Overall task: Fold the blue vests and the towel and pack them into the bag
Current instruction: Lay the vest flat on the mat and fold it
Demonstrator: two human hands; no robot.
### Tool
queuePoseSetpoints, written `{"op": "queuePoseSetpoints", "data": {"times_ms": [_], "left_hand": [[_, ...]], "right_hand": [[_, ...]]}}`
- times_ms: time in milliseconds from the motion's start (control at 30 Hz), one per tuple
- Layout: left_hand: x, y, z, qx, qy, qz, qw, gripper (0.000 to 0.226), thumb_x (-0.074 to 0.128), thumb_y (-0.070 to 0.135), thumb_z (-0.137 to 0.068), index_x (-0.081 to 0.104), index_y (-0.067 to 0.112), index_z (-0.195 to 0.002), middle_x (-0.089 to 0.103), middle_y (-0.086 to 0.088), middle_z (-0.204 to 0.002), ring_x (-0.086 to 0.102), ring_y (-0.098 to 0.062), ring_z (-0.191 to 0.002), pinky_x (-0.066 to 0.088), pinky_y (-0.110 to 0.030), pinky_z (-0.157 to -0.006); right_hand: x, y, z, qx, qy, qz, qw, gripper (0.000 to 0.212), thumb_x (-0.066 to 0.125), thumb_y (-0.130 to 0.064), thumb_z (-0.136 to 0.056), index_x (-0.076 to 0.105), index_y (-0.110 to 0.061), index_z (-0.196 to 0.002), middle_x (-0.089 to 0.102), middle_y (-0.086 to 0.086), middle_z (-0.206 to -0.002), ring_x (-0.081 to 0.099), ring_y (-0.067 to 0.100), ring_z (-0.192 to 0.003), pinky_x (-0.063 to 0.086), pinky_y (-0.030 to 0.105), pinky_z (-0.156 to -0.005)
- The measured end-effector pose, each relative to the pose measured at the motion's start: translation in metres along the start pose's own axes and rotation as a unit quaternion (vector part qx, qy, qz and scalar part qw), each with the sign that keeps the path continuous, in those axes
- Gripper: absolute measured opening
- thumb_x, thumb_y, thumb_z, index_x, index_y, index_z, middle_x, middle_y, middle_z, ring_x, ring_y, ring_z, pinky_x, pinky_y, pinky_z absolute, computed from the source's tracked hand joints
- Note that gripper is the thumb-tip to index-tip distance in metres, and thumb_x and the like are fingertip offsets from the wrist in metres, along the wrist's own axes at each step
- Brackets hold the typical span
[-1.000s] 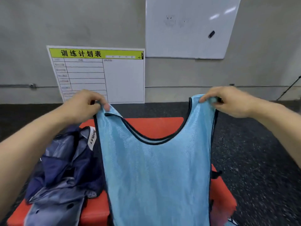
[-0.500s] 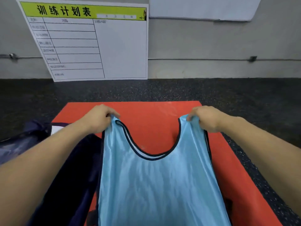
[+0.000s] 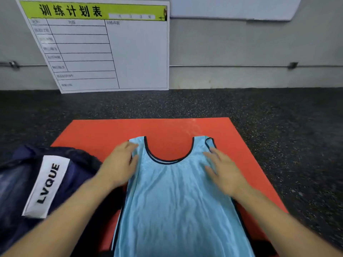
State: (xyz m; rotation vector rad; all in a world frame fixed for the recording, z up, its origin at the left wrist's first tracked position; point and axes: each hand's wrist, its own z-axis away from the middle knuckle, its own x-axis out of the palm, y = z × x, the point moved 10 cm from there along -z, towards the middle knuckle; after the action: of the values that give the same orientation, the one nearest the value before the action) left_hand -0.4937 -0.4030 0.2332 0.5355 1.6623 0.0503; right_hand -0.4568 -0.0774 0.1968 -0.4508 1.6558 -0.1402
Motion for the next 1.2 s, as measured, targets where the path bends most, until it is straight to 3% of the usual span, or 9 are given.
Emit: {"op": "queuePoseSetpoints", "data": {"times_ms": [133,300,400,533,667,800,867,1000,1200], "left_hand": [[0.039,0.027,0.12,0.02,0.007,-0.025,0.999,0.054,0.036,0.042,-0.097,0.06,0.014,-0.136,0.057,-0.005,-0.142,0.054,-0.024,-0.132,0.043,-0.036,-0.111],[0.079,0.011,0.203,-0.026,-0.036,-0.112,0.993,0.072,0.012,0.051,-0.105,0.062,0.009,-0.137,0.057,-0.008,-0.145,0.056,-0.025,-0.133,0.031,-0.037,-0.111],[0.076,0.0,0.215,-0.057,-0.034,-0.135,0.989,0.064,0.025,0.044,-0.102,0.061,0.006,-0.137,0.057,-0.009,-0.146,0.056,-0.025,-0.132,0.029,-0.038,-0.111],[0.073,0.044,0.191,-0.036,-0.021,-0.13,0.991,0.058,0.032,0.035,-0.093,0.061,0.005,-0.133,0.058,-0.014,-0.142,0.054,-0.031,-0.133,0.043,-0.046,-0.112],[0.092,0.098,0.148,0.004,-0.002,-0.105,0.994,0.056,0.034,0.026,-0.092,0.06,0.002,-0.136,0.058,-0.015,-0.143,0.055,-0.032,-0.133,0.043,-0.049,-0.112],[0.12,0.105,0.1,-0.003,-0.024,-0.093,0.995,0.06,0.033,0.017,-0.099,0.027,0.004,-0.158,0.023,-0.013,-0.166,0.02,-0.028,-0.155,0.012,-0.042,-0.126],[0.133,0.097,0.088,-0.024,-0.051,-0.105,0.993,0.06,0.022,0.027,-0.105,0.01,0.01,-0.162,0.006,-0.007,-0.17,0.002,-0.022,-0.157,-0.001,-0.038,-0.127],[0.128,0.058,0.088,-0.063,-0.033,-0.084,0.994,0.087,-0.01,0.055,-0.088,0.01,0.012,-0.162,0.004,-0.003,-0.17,0.0,-0.019,-0.157,-0.001,-0.037,-0.127],[0.109,-0.02,0.1,-0.122,-0.029,-0.033,0.992,0.064,0.03,0.035,-0.109,0.015,-0.002,-0.158,0.007,-0.016,-0.168,0.001,-0.027,-0.157,-0.005,-0.031,-0.126]], "right_hand": [[0.046,-0.001,0.113,0.0,-0.045,0.012,0.999,0.068,0.023,-0.062,-0.101,0.033,-0.027,-0.159,0.023,-0.002,-0.167,0.023,0.018,-0.154,0.024,0.035,-0.124],[0.055,0.025,0.174,0.059,-0.076,0.094,0.991,0.093,-0.024,-0.071,-0.086,0.011,-0.032,-0.163,-0.006,-0.015,-0.169,-0.016,0.004,-0.152,-0.009,0.028,-0.123],[0.044,0.032,0.192,0.094,-0.079,0.117,0.985,0.113,-0.043,-0.07,-0.071,0.007,-0.03,-0.164,-0.008,-0.013,-0.169,-0.017,0.004,-0.15,-0.011,0.029,-0.122],[0.021,0.001,0.179,0.103,-0.023,0.097,0.99,0.09,-0.014,-0.06,-0.09,0.025,-0.02,-0.161,0.004,-0.001,-0.171,-0.005,0.017,-0.158,-0.01,0.032,-0.123],[0.047,-0.072,0.123,0.01,-0.03,0.027,0.999,0.07,0.009,-0.046,-0.099,0.026,-0.016,-0.161,0.013,0.006,-0.17,0.005,0.026,-0.158,0.002,0.04,-0.127],[0.073,-0.103,0.067,-0.016,-0.021,0.029,0.999,0.055,0.023,-0.031,-0.109,0.02,-0.019,-0.163,0.012,0.006,-0.17,0.006,0.027,-0.158,0.004,0.043,-0.127],[0.092,-0.096,0.051,0.0,-0.045,0.051,0.998,0.055,0.022,-0.034,-0.111,0.013,-0.023,-0.164,0.005,0.003,-0.172,-0.002,0.023,-0.158,0.0,0.042,-0.128],[0.105,-0.063,0.047,0.042,-0.065,0.063,0.995,0.06,0.012,-0.049,-0.108,0.005,-0.027,-0.164,-0.006,-0.004,-0.171,-0.011,0.016,-0.157,-0.006,0.041,-0.128],[0.068,0.041,0.073,0.148,-0.054,0.12,0.98,0.068,0.001,-0.049,-0.105,0.005,-0.016,-0.164,-0.003,0.001,-0.172,-0.008,0.017,-0.157,-0.003,0.039,-0.128]]}}
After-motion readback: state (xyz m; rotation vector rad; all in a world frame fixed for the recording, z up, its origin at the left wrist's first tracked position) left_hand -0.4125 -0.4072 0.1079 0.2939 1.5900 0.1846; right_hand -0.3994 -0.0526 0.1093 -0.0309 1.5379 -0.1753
